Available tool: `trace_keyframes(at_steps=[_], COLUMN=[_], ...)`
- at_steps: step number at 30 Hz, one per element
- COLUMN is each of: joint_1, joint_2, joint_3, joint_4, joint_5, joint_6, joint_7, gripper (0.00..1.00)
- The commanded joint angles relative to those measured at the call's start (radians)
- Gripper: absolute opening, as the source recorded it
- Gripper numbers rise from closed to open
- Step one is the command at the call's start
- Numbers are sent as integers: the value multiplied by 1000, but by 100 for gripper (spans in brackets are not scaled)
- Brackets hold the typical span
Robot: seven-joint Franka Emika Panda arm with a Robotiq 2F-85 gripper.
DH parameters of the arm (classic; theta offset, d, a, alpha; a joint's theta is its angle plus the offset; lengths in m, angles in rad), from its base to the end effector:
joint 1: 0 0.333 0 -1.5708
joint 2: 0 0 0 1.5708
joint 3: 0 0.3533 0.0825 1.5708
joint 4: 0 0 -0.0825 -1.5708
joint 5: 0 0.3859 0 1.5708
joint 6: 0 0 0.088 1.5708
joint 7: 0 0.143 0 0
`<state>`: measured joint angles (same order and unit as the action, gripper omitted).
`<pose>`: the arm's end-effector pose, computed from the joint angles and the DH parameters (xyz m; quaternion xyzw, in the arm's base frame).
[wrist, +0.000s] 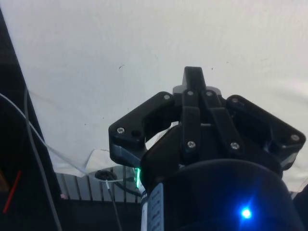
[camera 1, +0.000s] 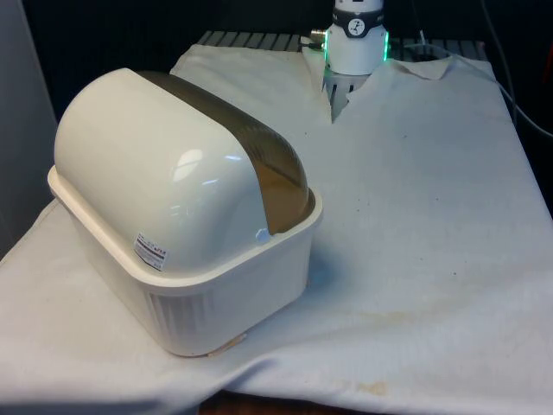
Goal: Open the lid, then close it.
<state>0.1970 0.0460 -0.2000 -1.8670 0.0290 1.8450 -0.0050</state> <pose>0.5678 0.0031 0.4822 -0.9994 0.0034 0.0335 0.0094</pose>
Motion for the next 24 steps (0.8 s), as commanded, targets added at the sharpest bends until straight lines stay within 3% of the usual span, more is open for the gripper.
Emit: trace_keyframes(at_steps=[1,10,11,12,20,21,22,24], joint_1=[2,2,0,1,2,0,2,2], joint_2=[-11,-32,-23,-37,-55,-47,-61,-66], joint_3=[1,4,3,4,7,6,9,10], joint_4=[-11,-53,-40,-67,-131,-120,-150,-167], joint_5=[-2,0,3,-4,-10,0,-11,-11], joint_6=[4,61,38,82,162,145,185,203], joint_7=[6,21,13,25,42,31,47,51], gripper=[0,0,0,0,0,0,0,0])
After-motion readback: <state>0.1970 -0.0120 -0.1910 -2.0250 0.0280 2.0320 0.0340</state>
